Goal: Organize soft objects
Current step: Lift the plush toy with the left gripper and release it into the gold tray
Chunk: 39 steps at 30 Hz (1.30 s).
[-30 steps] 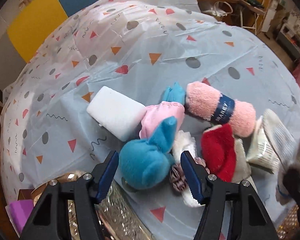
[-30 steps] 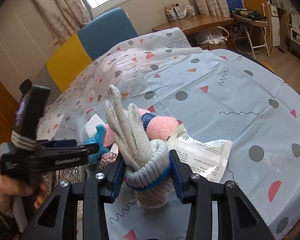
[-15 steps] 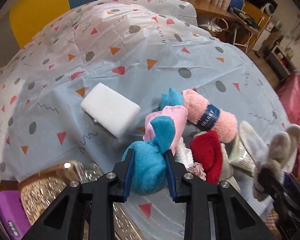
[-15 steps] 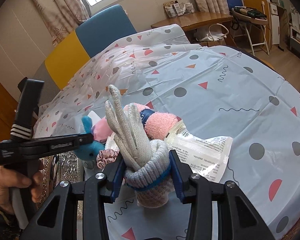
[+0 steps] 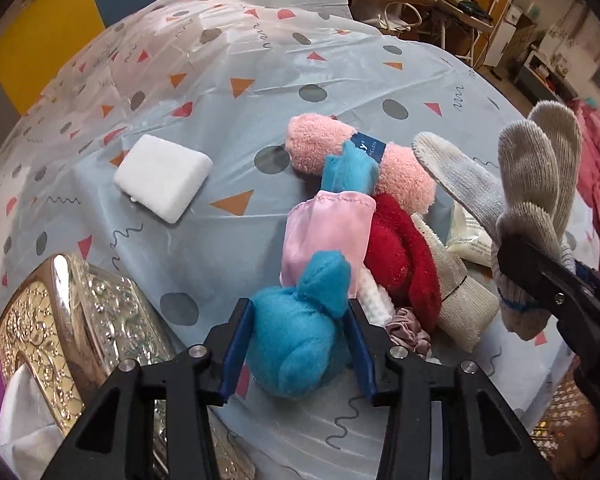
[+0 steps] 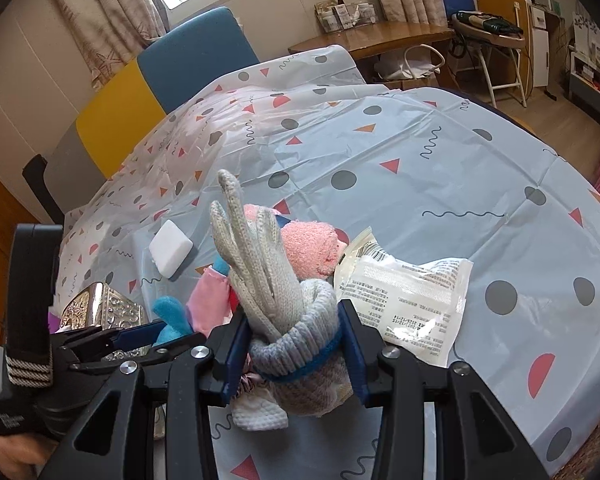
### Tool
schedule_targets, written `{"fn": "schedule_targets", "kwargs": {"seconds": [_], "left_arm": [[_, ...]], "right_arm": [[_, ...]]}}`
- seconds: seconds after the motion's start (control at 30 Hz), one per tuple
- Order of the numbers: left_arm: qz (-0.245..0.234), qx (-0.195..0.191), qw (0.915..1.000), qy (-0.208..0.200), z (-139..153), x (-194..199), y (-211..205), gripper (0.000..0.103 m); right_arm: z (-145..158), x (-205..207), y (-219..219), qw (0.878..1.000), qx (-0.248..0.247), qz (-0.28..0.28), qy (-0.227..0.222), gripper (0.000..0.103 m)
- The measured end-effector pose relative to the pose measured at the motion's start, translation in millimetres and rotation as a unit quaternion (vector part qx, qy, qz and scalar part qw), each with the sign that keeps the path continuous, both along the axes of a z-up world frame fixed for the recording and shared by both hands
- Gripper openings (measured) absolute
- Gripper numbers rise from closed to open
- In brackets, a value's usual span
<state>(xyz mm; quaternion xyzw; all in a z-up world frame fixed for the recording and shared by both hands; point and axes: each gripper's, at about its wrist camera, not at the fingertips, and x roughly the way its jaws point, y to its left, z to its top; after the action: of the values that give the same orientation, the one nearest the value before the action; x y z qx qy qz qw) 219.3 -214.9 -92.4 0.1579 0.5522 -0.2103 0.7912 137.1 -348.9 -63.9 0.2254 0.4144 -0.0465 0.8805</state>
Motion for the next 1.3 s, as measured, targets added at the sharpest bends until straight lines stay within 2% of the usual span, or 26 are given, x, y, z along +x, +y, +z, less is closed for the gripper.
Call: {"fn": "schedule_targets", "kwargs": {"seconds": [0.03,0.1,0.2,0.4,0.63,0.83,0.97,1.13,1.3], "left_arm": [[-0.004,0.005,1.0,-0.001,-3.2,0.2,-1.6,0.048],[-0.003,0.005,1.0,-0.006,-4.9,-1.1,0.6,0.039],[0.013,-0.032,0.9994,-0.005,8.8,-1.3,8.2,0.032],[0.038,-0.113,0.9927,-0.017,60.5,9.0,28.8,0.032],[0.099,-0.16,0.9797,-0.069,125.4,31.0,76.1,0.033],[0.182,-0.171,0.9586,-0.138,171.5,40.4,161.5,0.033],[0.235,-0.17,0.9417,-0.17,185.5,32.3,230.5,0.033],[0.292,-0.153,0.9233,-0.196,178.1,1.4,312.7,0.034],[0.354,-0.144,0.9041,-0.192,146.7,-45.3,386.2,0.034]], "right_arm": [[-0.2,0.2,0.2,1.0,0.0,0.001,0.001,0.043],[-0.1,-0.1,0.1,1.0,-0.001,0.0,0.0,0.043],[-2.4,1.0,-1.6,1.0,0.003,-0.004,0.007,0.043],[-3.6,2.8,3.2,1.0,-0.005,0.005,0.011,0.042],[-6.3,5.0,8.8,1.0,-0.016,0.017,0.02,0.042],[-6.6,5.1,14.2,0.999,-0.026,0.028,0.021,0.042],[-7.6,6.5,20.5,0.998,-0.039,0.038,0.025,0.042],[-8.7,7.7,29.3,0.997,-0.055,0.055,0.03,0.042],[-10.4,8.9,36.2,0.995,-0.069,0.064,0.037,0.042]]}}
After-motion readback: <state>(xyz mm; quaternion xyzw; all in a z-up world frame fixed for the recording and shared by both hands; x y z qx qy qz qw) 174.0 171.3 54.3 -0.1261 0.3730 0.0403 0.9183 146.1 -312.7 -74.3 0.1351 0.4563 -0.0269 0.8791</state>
